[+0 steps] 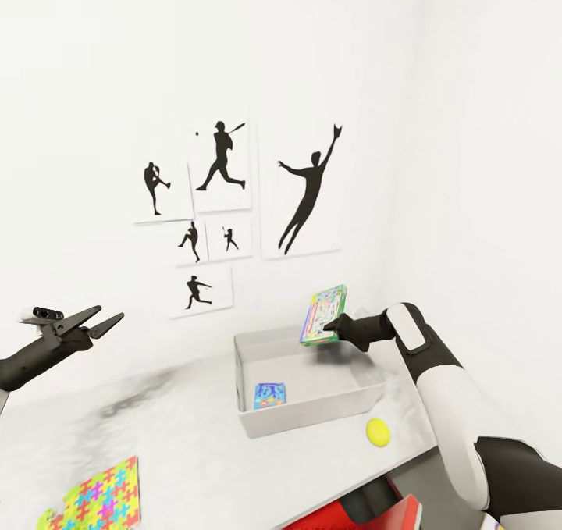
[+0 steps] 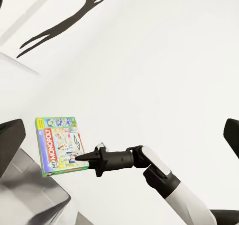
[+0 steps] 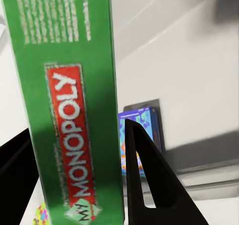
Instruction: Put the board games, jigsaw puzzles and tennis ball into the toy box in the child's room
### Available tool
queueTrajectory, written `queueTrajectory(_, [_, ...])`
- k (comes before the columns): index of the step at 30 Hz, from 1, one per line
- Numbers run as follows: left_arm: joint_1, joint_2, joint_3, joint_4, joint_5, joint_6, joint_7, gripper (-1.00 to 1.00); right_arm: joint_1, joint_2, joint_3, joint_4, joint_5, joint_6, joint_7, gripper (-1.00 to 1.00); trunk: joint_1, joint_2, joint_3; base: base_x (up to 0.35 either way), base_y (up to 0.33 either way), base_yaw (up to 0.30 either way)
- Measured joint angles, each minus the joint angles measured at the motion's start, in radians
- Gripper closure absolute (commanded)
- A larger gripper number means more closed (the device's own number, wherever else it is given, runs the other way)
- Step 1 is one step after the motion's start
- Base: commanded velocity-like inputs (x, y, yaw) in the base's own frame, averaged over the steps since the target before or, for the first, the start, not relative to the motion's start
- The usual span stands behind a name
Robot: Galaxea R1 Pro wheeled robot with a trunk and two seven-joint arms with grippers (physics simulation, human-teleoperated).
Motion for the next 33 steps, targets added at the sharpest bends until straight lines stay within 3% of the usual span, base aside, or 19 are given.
queueTrajectory(14, [0.000, 0.000, 0.000, 0.000, -0.002, 0.000, 0.000, -1.00, 0.006, -0.005, 0.005, 0.003, 0.001, 0.000, 0.000, 1.00, 0.000, 0.000, -0.022, 0.000, 0.000, 0.055])
queueTrajectory(33, [0.000, 0.000, 0.000, 0.000, -0.001, 0.000, 0.000, -1.00, 0.017, -0.015, 0.005, 0.002, -0.005, 0.000, 0.001, 1.00, 0.000, 0.000, -0.024, 0.000, 0.000, 0.001])
